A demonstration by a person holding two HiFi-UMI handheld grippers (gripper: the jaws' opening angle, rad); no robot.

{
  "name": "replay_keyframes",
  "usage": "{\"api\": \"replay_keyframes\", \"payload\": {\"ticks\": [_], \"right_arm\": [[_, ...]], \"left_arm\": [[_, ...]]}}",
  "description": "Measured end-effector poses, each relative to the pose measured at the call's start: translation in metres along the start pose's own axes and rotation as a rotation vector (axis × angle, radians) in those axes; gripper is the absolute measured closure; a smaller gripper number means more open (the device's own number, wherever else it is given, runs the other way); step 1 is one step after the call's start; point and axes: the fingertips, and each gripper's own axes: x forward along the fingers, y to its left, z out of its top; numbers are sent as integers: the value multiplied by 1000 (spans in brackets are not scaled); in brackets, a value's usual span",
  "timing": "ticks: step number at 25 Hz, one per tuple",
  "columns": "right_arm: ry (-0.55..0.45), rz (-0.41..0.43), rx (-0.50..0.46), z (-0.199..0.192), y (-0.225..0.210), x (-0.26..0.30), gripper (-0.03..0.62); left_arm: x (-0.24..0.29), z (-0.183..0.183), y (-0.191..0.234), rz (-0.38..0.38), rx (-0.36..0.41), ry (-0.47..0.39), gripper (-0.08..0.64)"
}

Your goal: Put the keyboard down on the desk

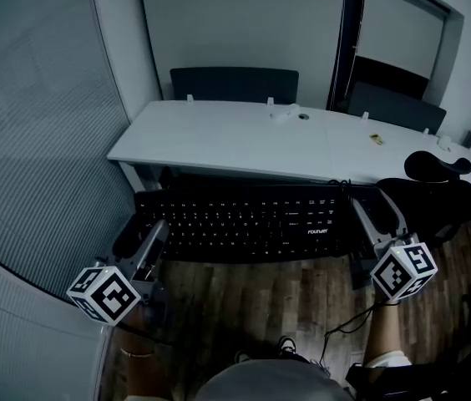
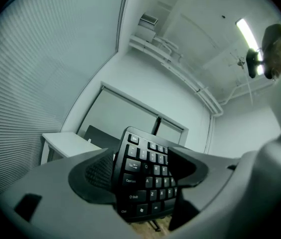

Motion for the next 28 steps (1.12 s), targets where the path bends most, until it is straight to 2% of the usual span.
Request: {"api": "replay_keyframes", "payload": {"ticks": [5,13,28], "right_arm": [[18,-7,3,-2,-1,1,337],[32,-1,17,-5,-1,3,337],[18,67,43,-8,-5,11,338]], "left_arm": [[2,-3,2,6,-8,28,215],[1,-2,3,16,-14,23,219],[-12,2,-7,93,13,-7,227]]}}
